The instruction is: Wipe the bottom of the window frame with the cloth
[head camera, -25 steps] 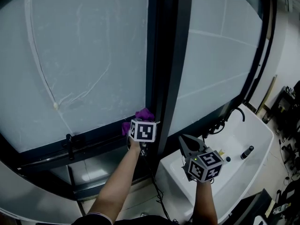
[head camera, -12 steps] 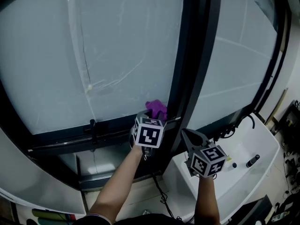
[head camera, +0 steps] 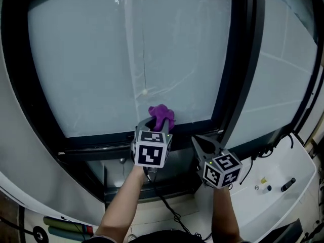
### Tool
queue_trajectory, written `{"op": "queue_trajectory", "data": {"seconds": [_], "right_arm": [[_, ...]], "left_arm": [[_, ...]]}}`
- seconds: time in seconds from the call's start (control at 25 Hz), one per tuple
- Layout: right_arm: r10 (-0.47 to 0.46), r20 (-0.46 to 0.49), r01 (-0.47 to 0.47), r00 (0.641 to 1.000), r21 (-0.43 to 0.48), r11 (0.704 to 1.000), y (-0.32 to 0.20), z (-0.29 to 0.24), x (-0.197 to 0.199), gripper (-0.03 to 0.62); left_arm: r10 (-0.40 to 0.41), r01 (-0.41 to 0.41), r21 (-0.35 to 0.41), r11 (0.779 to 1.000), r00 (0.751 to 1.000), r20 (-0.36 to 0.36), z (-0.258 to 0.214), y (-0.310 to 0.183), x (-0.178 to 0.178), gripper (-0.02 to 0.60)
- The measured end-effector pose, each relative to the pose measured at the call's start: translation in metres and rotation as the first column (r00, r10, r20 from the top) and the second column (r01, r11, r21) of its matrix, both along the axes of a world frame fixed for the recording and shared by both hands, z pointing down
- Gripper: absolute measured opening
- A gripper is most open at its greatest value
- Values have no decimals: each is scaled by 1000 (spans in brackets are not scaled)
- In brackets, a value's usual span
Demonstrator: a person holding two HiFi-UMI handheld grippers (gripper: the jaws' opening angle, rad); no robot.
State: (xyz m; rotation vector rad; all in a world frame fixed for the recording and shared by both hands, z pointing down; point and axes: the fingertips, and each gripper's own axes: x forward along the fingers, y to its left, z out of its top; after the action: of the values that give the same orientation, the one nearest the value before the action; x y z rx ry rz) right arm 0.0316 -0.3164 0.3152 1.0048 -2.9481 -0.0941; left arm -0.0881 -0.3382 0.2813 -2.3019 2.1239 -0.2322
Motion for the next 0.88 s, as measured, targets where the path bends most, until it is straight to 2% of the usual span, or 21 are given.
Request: {"op": "queue_trajectory", "data": {"seconds": [0.16, 0.4, 0.64, 0.88], "right_arm": [[-81, 10, 81, 997, 23, 996, 16, -11, -51, 15], [-189, 16, 188, 982, 30, 982, 40, -14, -118, 15], [-241, 16, 241, 970, 18, 970, 56, -8, -156, 15], [-252, -6, 252, 968, -2, 968, 65, 7, -169, 15]], "left_arm": [[-94, 94, 6, 996, 996, -1, -4, 35, -59, 86], [-204, 203, -28, 979, 978, -51, 15, 76, -130, 86], [-193, 186, -66, 980, 974, -121, 43, 102, -159, 86], [-165, 156, -78, 985, 976, -139, 63, 115, -164, 86]]}}
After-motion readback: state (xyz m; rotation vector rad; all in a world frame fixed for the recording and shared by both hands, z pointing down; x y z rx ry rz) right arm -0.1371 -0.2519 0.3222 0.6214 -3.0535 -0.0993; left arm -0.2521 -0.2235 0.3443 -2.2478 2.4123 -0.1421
